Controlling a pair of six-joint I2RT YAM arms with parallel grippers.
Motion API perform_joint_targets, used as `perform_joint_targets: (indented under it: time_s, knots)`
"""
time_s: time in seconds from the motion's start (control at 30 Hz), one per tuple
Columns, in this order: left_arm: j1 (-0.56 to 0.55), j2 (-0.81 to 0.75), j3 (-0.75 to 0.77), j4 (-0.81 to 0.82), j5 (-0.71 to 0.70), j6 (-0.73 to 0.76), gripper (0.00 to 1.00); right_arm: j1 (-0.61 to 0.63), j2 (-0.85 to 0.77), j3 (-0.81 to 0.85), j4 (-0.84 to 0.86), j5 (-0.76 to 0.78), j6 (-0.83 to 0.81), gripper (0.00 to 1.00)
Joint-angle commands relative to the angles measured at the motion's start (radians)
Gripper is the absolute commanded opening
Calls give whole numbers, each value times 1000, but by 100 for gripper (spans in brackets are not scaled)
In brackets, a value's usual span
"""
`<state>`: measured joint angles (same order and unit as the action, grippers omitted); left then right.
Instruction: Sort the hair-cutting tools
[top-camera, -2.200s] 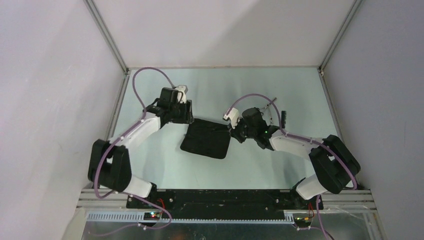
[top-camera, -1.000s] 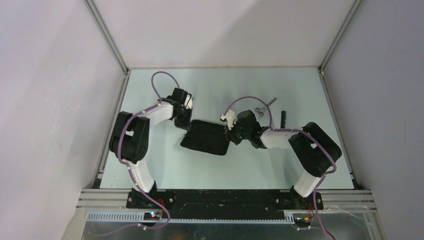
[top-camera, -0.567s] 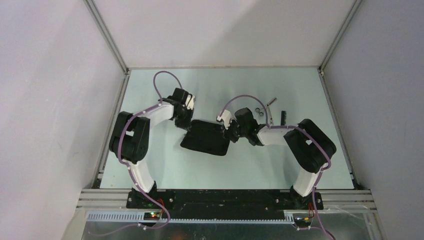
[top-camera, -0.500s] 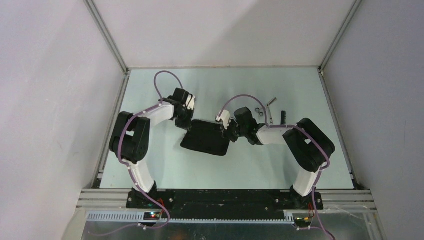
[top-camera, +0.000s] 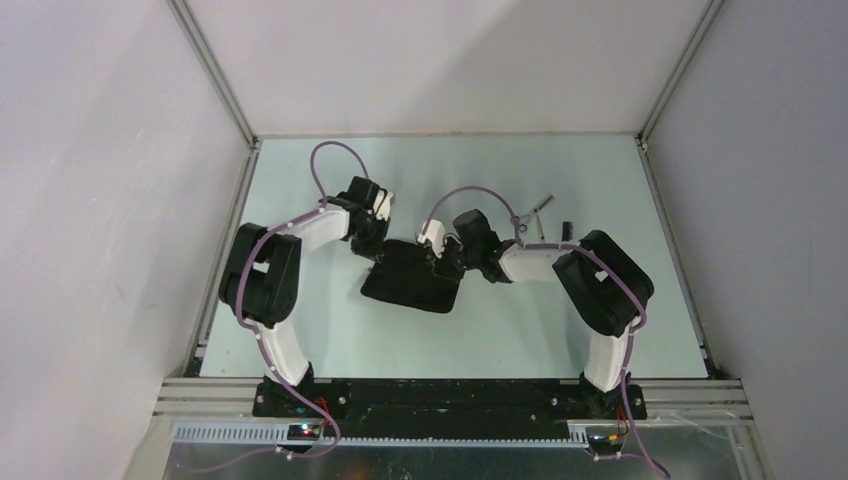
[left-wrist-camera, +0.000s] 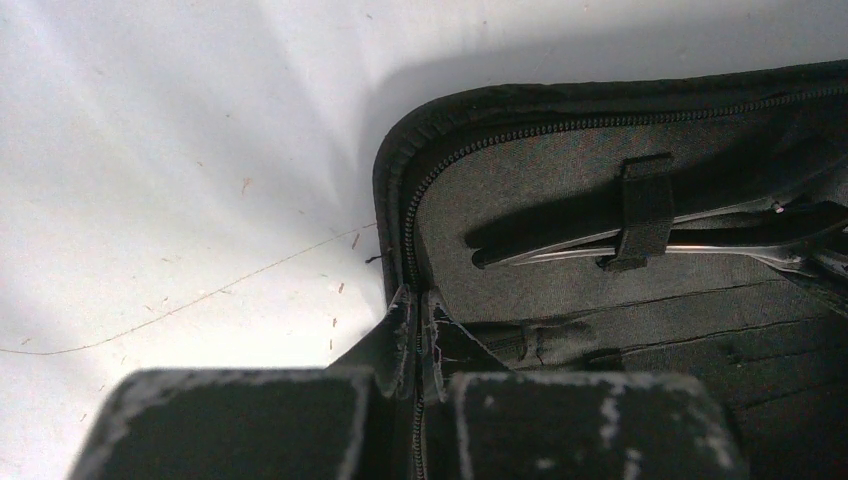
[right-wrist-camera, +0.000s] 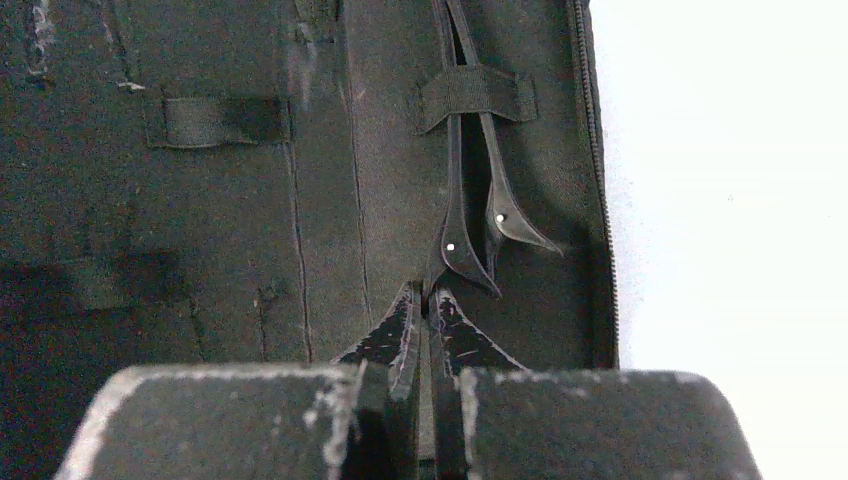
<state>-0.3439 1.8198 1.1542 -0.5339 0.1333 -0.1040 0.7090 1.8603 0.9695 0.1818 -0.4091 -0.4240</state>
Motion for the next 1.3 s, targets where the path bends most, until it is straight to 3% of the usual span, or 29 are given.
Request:
perform_joint_targets:
  time_s: [0.0, 0.5, 0.73, 1.03, 1.27]
  knots:
    - [-32, -13, 19, -12, 65, -2, 0, 27, 48, 41, -32, -25, -19, 4]
    - [-38, -21, 19, -19, 54, -10, 0, 38, 79, 113, -98, 10, -32, 13]
    - [-39, -20, 22, -34, 22, -10, 0, 35, 33, 113, -173, 26, -18, 32]
    - [-53, -26, 7, -41, 7, -10, 0, -4, -160, 96, -324, 111, 137, 53]
    - [-72, -63, -43, -24, 4, -36, 0, -38, -393, 38, -379, 260, 307, 57]
